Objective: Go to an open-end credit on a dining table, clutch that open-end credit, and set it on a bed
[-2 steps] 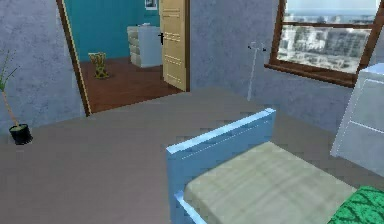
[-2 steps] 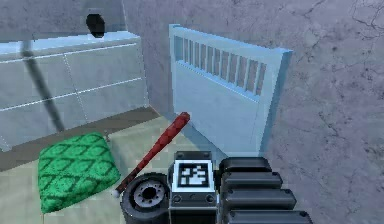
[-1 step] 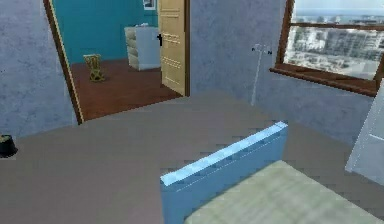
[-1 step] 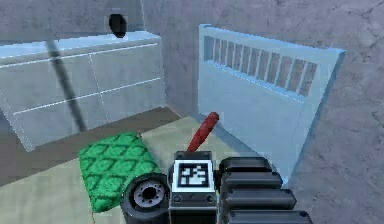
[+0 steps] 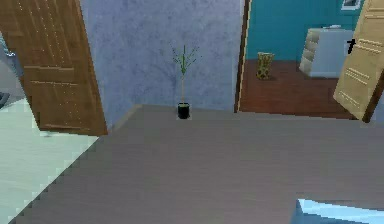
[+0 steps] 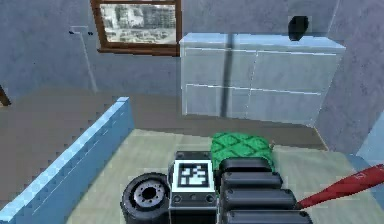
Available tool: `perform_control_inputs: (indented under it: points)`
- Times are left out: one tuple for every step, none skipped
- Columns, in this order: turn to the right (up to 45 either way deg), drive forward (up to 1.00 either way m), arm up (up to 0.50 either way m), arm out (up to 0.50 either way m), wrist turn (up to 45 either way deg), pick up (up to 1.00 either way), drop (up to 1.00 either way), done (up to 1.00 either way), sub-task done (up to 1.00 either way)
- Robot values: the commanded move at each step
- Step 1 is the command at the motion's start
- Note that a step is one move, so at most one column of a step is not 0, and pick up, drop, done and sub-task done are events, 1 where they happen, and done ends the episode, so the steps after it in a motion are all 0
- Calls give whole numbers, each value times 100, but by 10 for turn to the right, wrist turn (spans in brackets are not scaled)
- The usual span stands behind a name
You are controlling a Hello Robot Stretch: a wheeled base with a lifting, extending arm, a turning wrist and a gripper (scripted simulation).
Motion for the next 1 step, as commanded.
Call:
perform_control_inputs:
  points:
    - [-150, 0, 0, 0, 0, 0, 0, 0, 0]
